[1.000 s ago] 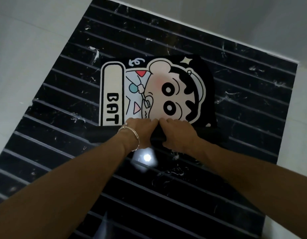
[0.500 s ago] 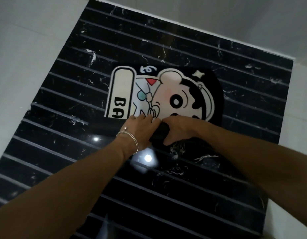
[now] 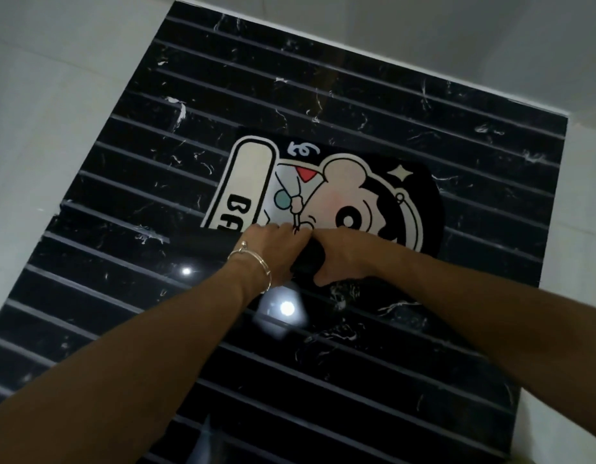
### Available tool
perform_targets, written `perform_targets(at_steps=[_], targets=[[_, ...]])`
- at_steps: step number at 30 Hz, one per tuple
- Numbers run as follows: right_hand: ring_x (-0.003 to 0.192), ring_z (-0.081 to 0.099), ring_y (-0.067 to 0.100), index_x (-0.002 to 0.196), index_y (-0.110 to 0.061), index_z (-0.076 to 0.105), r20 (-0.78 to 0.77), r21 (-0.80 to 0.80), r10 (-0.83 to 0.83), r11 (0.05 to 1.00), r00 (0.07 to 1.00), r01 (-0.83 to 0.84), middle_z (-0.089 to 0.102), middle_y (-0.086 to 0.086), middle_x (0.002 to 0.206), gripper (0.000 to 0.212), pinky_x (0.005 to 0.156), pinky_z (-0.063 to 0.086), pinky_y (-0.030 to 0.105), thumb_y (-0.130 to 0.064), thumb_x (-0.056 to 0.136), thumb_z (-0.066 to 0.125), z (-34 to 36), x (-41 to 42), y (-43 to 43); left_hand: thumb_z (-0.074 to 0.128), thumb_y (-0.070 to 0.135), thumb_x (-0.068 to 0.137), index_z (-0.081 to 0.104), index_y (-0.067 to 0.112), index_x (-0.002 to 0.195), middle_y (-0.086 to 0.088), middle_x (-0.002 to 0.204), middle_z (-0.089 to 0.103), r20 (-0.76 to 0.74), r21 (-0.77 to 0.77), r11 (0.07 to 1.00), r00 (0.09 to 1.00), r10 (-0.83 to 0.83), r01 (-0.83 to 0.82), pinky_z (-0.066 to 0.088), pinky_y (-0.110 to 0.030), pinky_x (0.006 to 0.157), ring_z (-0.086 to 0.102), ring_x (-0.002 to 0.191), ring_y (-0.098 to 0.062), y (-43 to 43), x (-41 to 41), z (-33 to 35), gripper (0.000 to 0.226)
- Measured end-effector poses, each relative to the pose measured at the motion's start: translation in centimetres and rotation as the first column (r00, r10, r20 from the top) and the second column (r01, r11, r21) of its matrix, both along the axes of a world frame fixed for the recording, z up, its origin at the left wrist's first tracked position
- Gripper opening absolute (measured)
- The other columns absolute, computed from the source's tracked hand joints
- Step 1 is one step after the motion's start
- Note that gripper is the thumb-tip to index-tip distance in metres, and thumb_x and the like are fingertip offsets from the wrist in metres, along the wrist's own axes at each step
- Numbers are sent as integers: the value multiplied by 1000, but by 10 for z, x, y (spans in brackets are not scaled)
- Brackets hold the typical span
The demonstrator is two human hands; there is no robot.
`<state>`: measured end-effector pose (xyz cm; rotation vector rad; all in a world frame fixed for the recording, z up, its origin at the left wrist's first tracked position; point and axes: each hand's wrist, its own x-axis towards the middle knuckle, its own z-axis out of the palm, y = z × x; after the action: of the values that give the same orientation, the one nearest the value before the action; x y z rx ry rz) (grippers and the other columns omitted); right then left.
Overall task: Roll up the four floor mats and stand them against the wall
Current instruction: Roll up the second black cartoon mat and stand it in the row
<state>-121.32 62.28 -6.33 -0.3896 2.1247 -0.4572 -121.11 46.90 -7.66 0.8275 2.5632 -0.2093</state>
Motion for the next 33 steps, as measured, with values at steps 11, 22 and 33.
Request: perform_targets(at_steps=[11,22,33], targets=[[81,60,21,95,-19,54,74,-54,-42,997,996,46,63,3,89,31,63,47,27,-31,75,74,-7,0,-3,61,44,81,36,22,130,-2,119,52,-99,16,997,993,-68,70,42,-36,87,55,108,-25,-7,7,-1,60],[85,57,21,118,-13,48,-135,20,-45,999,990,49,61,4,103,51,65,42,29,-31,77,72,-8,13,-7,65,50,77,39,22,124,-1,112,58,20,22,1000,1000,-6,6,45,-36,85,60,103,-23,-2,-1,2,61],[96,60,25,123,-14,45,-307,59,-1,998,952,20,60,5,111,58,77,48,35,-37,76,71,-13,16,-7,67,47,75,42,22,120,-1,108,62,163,6,995,982,94,-96,47,-35,80,63,97,-25,1,-9,8,57]])
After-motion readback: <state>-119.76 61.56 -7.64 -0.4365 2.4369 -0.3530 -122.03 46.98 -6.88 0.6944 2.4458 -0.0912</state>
